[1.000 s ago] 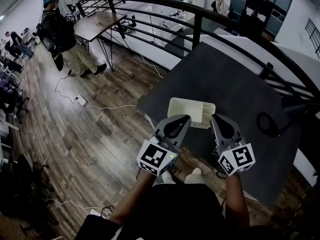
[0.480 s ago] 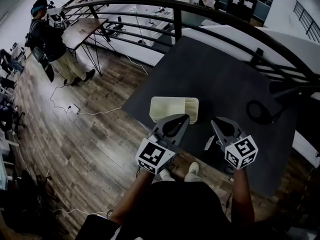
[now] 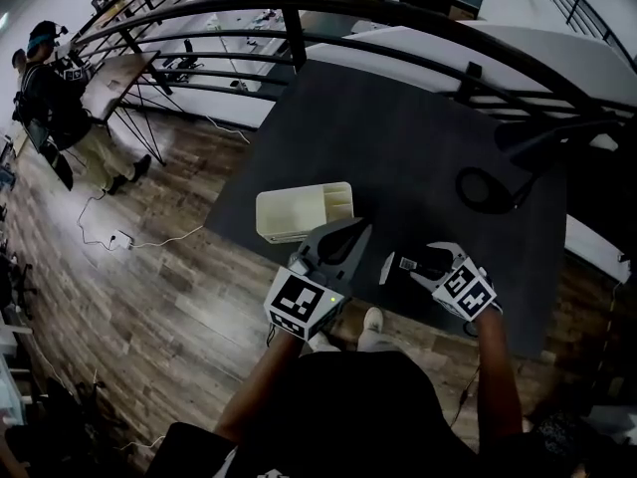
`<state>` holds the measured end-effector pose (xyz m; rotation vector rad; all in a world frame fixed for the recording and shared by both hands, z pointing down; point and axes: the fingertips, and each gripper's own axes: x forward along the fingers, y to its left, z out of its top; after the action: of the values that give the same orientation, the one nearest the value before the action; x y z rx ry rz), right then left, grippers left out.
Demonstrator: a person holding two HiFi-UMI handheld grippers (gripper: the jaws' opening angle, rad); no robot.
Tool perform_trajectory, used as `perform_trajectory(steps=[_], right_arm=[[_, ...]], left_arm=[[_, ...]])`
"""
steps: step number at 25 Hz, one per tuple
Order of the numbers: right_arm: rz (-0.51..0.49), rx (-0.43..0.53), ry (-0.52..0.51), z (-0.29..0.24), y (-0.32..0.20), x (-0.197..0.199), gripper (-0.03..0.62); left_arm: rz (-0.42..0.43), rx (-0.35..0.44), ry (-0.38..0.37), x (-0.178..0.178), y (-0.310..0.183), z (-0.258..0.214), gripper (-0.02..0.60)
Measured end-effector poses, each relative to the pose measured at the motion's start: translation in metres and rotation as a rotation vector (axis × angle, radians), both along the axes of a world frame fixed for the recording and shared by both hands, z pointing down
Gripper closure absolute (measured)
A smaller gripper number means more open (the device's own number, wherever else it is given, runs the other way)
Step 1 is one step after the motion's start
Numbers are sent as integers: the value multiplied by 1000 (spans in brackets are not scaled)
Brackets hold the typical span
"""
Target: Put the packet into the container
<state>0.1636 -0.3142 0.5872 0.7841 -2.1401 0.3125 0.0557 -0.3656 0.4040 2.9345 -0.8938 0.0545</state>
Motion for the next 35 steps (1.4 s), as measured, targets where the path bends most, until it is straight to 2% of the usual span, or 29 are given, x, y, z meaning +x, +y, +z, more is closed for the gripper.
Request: perform_trajectory(steps=[2, 4, 10, 15, 21, 26, 35], right_arm=[[-41, -68, 63, 17, 9, 4, 313], [-68, -130, 115, 37, 14, 9, 275], [-143, -259, 195, 79, 23, 9, 213], [-185, -297, 223, 101, 30, 4, 169], [-218, -349, 249, 106, 37, 2, 164], [-203, -326, 288, 121, 35, 4, 164], [-239, -369, 321, 134, 36, 4, 166]], left_arm=[[1, -3, -1, 2, 0, 0, 575], [-2, -5, -1, 2, 0, 0, 575], [-29, -6, -11, -5, -5, 3, 575], [-53, -14, -7, -14, -4, 4, 575], [-61, -16, -5, -15, -2, 5, 575], [-63, -8, -11, -17, 0, 3, 575], [-85, -13, -28, -24, 1, 7, 575]])
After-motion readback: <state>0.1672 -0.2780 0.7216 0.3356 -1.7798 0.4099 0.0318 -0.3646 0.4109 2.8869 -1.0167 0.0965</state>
